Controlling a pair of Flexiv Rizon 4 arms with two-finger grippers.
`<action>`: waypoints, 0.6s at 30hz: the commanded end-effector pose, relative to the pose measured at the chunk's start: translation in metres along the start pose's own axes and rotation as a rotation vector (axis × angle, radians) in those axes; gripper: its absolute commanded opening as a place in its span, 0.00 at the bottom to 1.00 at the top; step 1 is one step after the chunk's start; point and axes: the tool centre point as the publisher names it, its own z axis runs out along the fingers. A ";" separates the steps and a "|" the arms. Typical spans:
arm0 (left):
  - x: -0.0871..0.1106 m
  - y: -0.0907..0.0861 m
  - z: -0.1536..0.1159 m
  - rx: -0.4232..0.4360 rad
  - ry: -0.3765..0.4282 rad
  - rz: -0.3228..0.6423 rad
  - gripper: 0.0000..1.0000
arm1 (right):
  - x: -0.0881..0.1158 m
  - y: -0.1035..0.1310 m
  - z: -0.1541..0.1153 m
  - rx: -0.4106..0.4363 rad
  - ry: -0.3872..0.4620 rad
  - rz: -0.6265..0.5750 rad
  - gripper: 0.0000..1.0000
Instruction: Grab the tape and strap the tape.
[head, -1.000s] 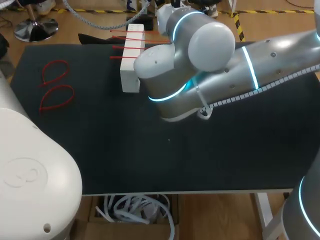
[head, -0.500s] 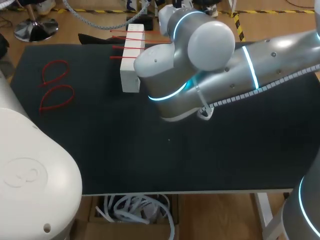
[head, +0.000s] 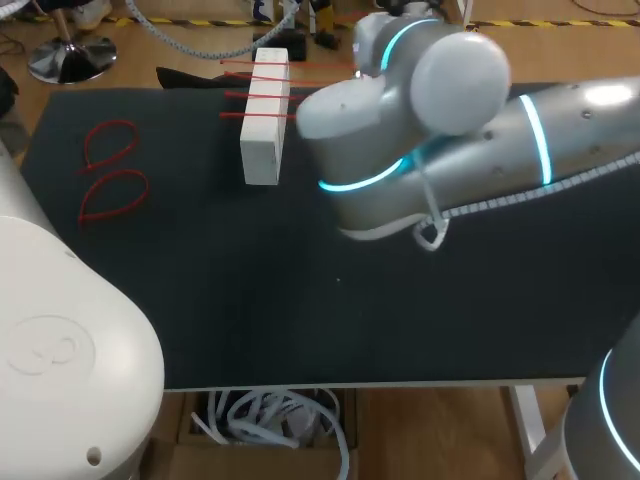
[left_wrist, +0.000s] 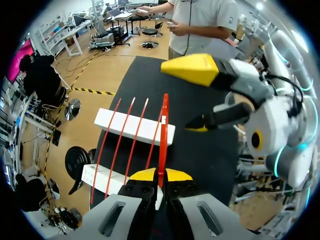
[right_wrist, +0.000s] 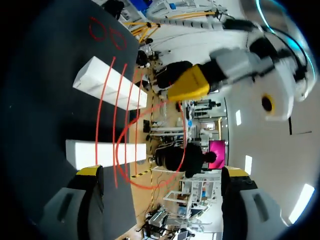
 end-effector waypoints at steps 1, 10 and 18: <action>0.000 0.000 -0.001 -0.004 0.000 -0.001 0.00 | -0.009 -0.071 -0.011 -0.097 0.102 0.013 1.00; 0.000 0.000 -0.001 -0.004 0.000 -0.001 0.00 | 0.002 -0.176 -0.007 -0.212 0.198 0.083 1.00; 0.000 0.000 -0.001 -0.004 0.000 -0.001 0.00 | 0.007 -0.196 -0.002 -0.350 0.247 0.096 1.00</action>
